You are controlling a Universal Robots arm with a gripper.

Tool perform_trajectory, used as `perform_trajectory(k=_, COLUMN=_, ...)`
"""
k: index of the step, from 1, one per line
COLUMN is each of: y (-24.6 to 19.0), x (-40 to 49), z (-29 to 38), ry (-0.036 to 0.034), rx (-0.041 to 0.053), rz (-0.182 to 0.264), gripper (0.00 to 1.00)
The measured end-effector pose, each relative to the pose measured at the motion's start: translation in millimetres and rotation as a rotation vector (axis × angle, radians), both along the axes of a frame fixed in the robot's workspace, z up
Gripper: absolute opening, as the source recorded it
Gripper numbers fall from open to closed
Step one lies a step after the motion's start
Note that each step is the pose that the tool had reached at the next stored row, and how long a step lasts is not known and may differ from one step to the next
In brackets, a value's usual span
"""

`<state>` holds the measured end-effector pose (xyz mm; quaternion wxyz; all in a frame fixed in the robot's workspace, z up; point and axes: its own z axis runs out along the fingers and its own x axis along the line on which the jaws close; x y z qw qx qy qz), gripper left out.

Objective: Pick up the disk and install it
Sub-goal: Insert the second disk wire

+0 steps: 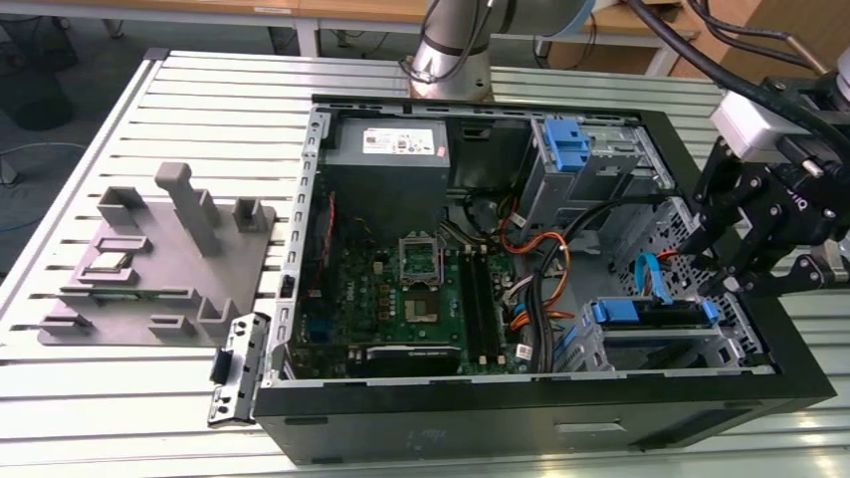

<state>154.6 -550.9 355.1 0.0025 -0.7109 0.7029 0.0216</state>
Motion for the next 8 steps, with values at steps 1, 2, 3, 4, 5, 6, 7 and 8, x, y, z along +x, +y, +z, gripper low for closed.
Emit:
perform_trajectory(k=1, y=0.0, x=0.0, z=1.1, ry=-0.0001, rx=0.0, rz=0.0, gripper=0.48)
perform_trajectory(k=2, y=0.0, x=0.0, z=2.2, ry=0.0, rx=0.0001, rz=0.0, gripper=0.48)
perform_trajectory(k=3, y=0.0, x=0.0, z=2.9, ry=-0.0001, rx=0.0001, rz=0.0, gripper=0.48)
perform_trajectory(k=4, y=0.0, x=0.0, z=2.8, ry=0.0, rx=0.0004, rz=0.0, gripper=0.48)
perform_trajectory(k=5, y=0.6, x=0.0, z=2.9, ry=0.0, rx=0.0003, rz=0.0, gripper=0.48)
perform_trajectory(k=6, y=2.1, x=0.0, z=3.0, ry=0.0, rx=0.0, rz=0.0, gripper=0.48)
perform_trajectory(k=7, y=4.2, x=-0.1, z=3.0, ry=0.0, rx=0.0, rz=0.0, gripper=0.48)
perform_trajectory(k=8, y=6.7, x=0.0, z=2.9, ry=0.0, rx=0.0001, rz=0.0, gripper=0.48)
